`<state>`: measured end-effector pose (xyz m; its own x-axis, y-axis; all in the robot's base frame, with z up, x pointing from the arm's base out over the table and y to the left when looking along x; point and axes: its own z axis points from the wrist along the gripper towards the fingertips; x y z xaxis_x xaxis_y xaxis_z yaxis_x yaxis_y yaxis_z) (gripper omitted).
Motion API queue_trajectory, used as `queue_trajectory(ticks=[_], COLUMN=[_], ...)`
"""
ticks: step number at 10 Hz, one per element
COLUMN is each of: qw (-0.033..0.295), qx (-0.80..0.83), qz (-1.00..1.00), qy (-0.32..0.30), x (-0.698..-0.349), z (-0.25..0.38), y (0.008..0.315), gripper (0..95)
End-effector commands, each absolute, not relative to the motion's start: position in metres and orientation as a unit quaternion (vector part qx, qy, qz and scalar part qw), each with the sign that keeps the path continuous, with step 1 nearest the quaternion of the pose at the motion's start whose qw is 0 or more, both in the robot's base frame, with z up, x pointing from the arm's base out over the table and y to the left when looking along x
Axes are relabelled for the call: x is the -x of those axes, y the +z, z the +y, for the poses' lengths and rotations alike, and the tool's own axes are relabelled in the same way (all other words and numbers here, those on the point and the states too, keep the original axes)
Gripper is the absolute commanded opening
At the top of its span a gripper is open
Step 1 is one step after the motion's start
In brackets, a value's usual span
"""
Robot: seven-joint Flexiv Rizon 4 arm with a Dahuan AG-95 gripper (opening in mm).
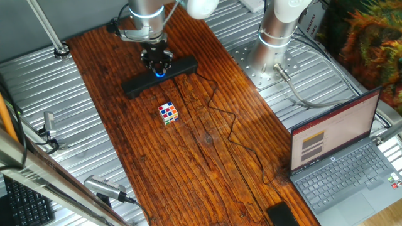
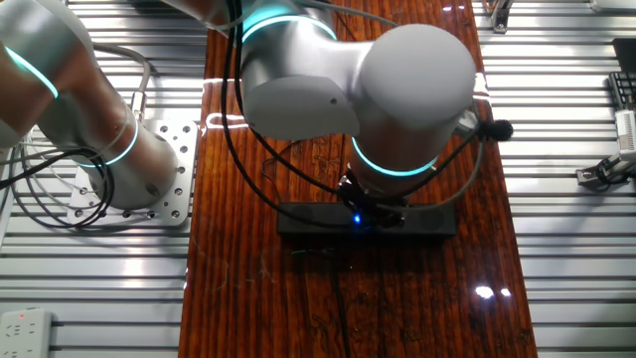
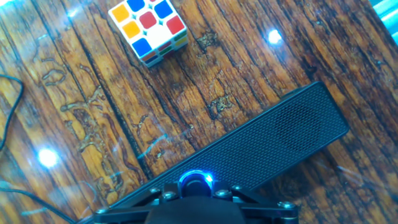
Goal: Turn the knob to increase the volume of the speaker
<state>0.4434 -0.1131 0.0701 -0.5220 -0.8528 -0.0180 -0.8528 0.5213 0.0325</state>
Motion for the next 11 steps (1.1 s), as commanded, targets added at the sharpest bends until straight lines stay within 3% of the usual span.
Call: queue_trajectory(ticks=[1,4,5,7,8,11], qw=[0.003,-0.006,-0.008,-0.006,-0.006,0.0], qx=[-0.489,-0.492,-0.497,-0.5,-0.501,-0.504], qz=[-0.872,-0.87,-0.868,-0.866,-0.865,-0.864], qy=[-0.007,-0.015,-0.011,-0.01,-0.009,-0.007], x=[-0.4435,-0.4435,-0.4435,-0.4435,-0.4435,-0.4434], z=[-0.1132,-0.1133,-0.1133,-0.1134,-0.1134,-0.1135], y=[0.069,0.0691,0.0689,0.0689,0.0689,0.069], gripper=[0.0,0.0,38.0,38.0,57.0,57.0])
